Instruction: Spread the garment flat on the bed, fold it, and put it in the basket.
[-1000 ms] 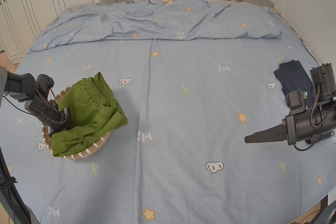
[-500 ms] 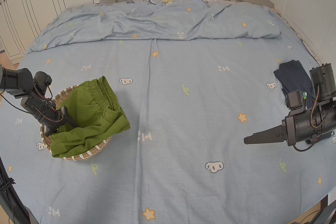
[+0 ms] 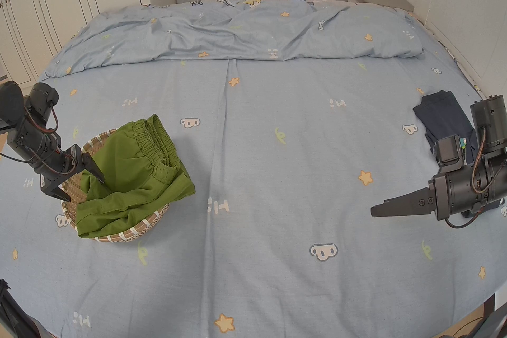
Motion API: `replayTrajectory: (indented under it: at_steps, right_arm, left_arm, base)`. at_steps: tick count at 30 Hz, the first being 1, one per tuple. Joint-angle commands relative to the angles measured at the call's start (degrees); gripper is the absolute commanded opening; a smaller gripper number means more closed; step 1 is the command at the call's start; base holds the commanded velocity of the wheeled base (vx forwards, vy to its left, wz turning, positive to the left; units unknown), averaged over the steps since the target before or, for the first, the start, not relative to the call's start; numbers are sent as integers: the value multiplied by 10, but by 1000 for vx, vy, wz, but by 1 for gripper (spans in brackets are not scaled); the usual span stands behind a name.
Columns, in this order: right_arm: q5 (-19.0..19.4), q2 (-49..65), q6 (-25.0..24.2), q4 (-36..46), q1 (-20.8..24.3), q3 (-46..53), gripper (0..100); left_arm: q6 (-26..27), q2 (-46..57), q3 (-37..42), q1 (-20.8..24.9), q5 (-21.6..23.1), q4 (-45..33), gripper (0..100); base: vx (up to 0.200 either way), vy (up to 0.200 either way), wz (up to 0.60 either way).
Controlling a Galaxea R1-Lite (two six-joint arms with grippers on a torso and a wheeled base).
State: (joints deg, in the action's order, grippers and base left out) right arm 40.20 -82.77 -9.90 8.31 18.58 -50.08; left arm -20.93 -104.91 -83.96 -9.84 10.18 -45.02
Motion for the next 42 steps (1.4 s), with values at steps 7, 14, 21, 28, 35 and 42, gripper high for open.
replayTrajectory:
  at_steps: [7,14,21,28,35,42]
  right_arm:
    - [-58,252,38,-70,-6,173,100]
    - [-91,496,23,-102,-8,325,100]
    - [-111,642,-21,-71,-14,374,100]
    - [-112,744,-24,7,-57,373,100]
    - [-154,771,-25,24,-89,377,100]
    - [-275,771,-18,11,-89,415,100]
  left_arm:
    - [-75,408,199,143,-83,78,100]
    - [-39,687,379,235,-207,172,100]
    - [-38,852,508,183,-224,194,100]
    - [-20,974,633,145,-209,276,100]
    - [18,1038,749,100,-212,368,100]
    - [139,1041,838,102,-234,471,100]
  base:
    - [0,0,0]
    - [0,0,0]
    - [0,0,0]
    - [0,0,0]
    - [0,0,0]
    - [0,0,0]
